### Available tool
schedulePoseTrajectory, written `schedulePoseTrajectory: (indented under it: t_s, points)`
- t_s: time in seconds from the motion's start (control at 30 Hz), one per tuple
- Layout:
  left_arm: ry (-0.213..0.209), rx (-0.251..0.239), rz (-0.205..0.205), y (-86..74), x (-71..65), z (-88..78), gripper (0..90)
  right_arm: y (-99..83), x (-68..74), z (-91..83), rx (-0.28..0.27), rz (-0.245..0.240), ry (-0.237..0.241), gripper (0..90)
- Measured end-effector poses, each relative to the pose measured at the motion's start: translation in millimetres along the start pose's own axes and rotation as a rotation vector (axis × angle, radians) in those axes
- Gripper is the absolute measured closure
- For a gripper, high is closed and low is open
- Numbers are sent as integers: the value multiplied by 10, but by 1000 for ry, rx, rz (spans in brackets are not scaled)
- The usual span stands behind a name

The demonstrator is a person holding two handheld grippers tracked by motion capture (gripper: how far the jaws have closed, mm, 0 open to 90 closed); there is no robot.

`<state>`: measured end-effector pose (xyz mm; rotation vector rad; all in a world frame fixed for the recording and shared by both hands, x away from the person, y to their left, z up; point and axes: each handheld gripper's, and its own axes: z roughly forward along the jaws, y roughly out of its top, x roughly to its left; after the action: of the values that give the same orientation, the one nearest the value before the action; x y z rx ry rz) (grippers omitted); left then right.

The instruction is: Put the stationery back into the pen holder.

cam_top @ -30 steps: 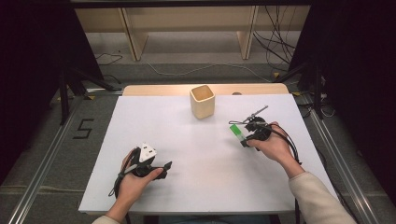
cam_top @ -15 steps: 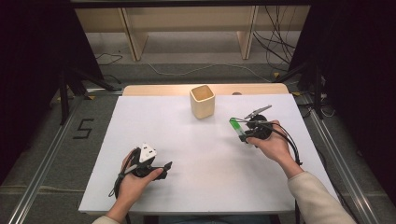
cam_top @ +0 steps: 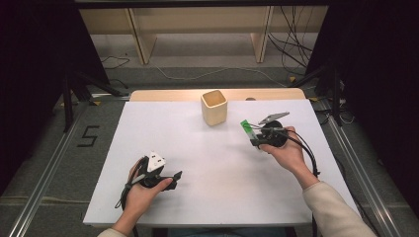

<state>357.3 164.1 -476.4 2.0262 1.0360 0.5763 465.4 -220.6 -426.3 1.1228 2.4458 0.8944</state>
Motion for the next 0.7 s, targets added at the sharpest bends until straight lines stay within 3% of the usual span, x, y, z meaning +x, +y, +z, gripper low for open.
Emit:
schedulePoseTrajectory:
  t_s: [0.1,0.33,0.7]
  points:
    - [-1,2,5,0,-9,9,192,-19,3,13,-50,-6,4,662]
    - [-1,0,2,-3,-4,6,192,-19,17,48,-83,-4,-6,662]
    - [1,2,11,7,-44,9,190,71,-8,29,-194,18,4,662]
